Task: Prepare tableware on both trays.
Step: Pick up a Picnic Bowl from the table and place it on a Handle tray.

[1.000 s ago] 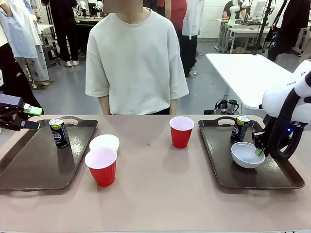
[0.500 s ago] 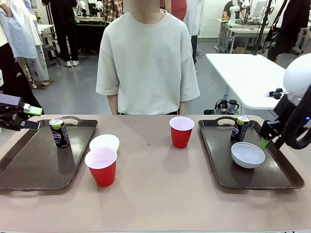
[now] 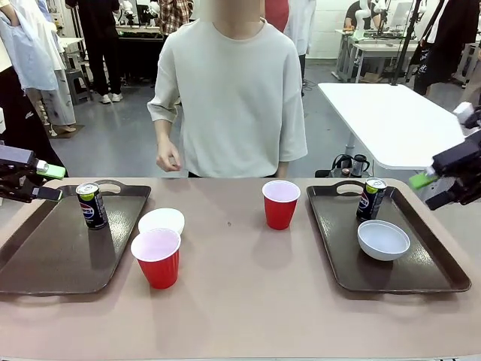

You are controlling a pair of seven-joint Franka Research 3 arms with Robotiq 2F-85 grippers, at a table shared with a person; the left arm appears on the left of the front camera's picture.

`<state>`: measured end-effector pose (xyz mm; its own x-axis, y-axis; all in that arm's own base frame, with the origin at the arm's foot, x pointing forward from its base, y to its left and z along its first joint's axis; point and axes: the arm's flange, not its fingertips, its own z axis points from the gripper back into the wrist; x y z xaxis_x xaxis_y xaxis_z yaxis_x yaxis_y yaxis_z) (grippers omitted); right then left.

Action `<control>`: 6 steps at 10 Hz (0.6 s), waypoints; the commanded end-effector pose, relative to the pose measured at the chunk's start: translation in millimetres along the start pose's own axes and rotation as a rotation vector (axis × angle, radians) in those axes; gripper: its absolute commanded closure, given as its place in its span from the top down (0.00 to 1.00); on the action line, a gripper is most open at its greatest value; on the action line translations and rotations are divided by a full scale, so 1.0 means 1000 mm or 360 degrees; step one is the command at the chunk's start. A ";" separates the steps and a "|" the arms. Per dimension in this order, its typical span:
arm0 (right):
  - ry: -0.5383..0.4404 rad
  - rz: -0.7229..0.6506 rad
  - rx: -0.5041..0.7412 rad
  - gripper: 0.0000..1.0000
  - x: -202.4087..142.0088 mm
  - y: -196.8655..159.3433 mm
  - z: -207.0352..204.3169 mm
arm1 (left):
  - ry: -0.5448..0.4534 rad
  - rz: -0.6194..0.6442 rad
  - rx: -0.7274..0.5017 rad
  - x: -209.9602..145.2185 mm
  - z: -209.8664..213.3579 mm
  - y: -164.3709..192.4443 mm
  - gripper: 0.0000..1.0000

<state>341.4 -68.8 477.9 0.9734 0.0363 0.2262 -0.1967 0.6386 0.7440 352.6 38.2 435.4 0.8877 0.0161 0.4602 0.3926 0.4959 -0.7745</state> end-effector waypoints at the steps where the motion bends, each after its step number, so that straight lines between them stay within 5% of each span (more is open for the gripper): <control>1: -0.0254 -0.0281 0.0164 1.00 -0.021 -0.001 0.016 | -0.0036 -0.0038 -0.0035 0.000 -0.001 0.002 1.00; 6: -0.0282 -0.0226 0.0222 1.00 -0.056 0.005 0.054 | -0.0036 -0.0038 -0.0035 0.000 -0.001 0.002 1.00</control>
<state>276.7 -112.2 506.9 0.9579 -0.2010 0.2049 -0.0795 0.5001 0.8623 352.7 38.3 435.5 0.8876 0.0161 0.4604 0.3927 0.4960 -0.7744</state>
